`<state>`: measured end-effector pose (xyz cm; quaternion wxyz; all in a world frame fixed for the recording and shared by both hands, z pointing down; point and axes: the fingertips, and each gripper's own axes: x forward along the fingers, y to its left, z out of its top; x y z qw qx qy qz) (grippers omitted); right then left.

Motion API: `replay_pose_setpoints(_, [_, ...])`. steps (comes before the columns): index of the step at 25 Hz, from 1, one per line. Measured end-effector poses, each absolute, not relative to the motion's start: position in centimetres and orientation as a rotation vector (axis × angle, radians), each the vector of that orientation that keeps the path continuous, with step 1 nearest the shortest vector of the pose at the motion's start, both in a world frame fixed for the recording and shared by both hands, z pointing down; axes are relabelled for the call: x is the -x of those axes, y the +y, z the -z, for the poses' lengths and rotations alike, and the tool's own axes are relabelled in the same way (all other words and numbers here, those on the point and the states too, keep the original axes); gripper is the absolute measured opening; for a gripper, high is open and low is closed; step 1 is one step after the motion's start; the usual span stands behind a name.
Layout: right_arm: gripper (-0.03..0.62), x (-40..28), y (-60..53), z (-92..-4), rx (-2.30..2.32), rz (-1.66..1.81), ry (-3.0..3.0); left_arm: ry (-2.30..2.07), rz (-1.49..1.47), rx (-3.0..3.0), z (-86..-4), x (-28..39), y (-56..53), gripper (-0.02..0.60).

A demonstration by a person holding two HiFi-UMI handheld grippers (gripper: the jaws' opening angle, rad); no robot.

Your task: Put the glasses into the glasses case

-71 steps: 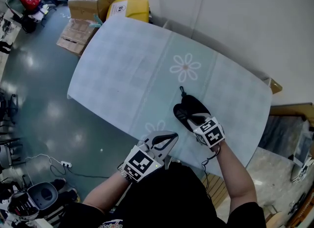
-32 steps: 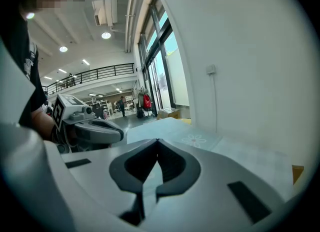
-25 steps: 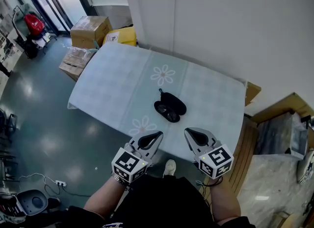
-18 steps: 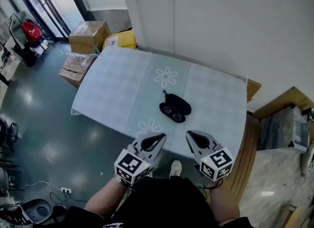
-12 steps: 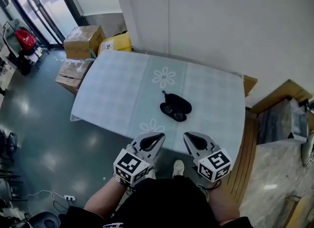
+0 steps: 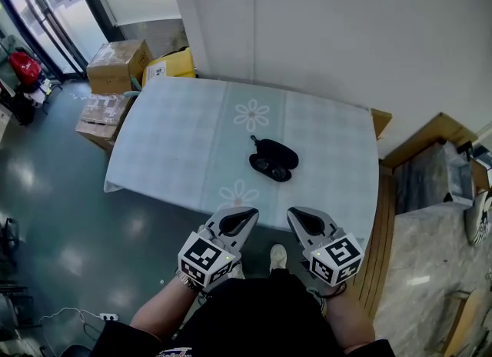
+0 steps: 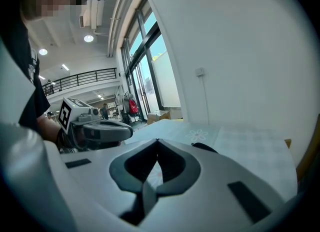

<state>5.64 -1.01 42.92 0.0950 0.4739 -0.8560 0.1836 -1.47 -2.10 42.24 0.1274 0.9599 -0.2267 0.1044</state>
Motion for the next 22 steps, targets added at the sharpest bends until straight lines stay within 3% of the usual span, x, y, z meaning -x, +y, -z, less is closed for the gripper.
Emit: replay_pose_setpoints(22, [0.023,-3.4,1.5,-42.2,-1.402,-0.507,-2.554,-0.641,-0.294,-2.815,-41.7,2.8,0.2,0.028])
